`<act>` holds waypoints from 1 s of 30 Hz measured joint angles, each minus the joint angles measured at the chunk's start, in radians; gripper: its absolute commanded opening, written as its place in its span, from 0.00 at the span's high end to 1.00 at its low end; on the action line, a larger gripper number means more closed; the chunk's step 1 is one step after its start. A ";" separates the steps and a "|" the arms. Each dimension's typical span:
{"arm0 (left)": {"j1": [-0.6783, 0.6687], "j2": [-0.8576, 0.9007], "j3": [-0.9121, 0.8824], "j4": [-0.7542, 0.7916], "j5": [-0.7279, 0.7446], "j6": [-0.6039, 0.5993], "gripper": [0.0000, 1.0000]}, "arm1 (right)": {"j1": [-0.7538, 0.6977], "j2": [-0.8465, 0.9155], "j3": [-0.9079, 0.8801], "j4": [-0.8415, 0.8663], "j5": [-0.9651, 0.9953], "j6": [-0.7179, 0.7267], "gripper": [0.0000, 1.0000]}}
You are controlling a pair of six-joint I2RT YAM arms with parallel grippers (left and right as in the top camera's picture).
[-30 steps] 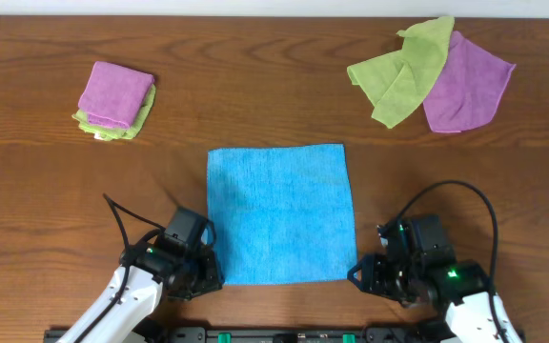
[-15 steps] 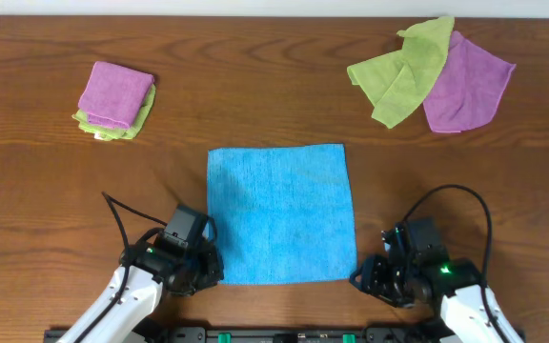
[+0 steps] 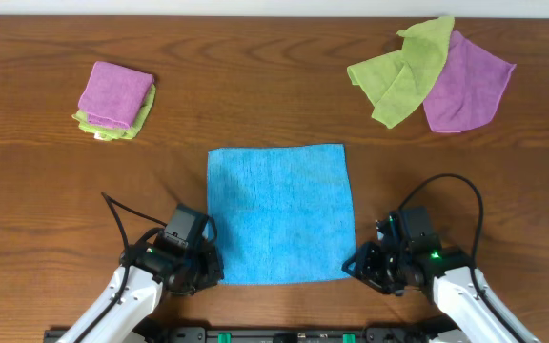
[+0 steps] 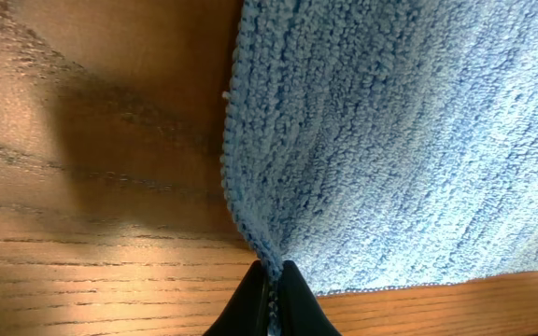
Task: Fold the cloth
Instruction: 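Lower both grippers to the flat cloth's near corners, then grasp the near corners and fold them over toward the far edge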
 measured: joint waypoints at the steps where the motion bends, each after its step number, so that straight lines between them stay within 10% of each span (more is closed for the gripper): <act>1: 0.000 0.000 0.000 0.000 0.000 0.000 0.94 | 0.000 0.000 0.000 0.003 0.003 0.006 0.74; 4: 0.000 0.000 0.000 0.000 0.000 0.000 0.94 | 0.000 0.009 -0.002 0.011 0.024 0.019 0.98; 30: 0.024 0.000 0.253 0.052 -0.047 0.031 0.94 | 0.000 0.026 0.254 0.119 0.021 0.022 0.99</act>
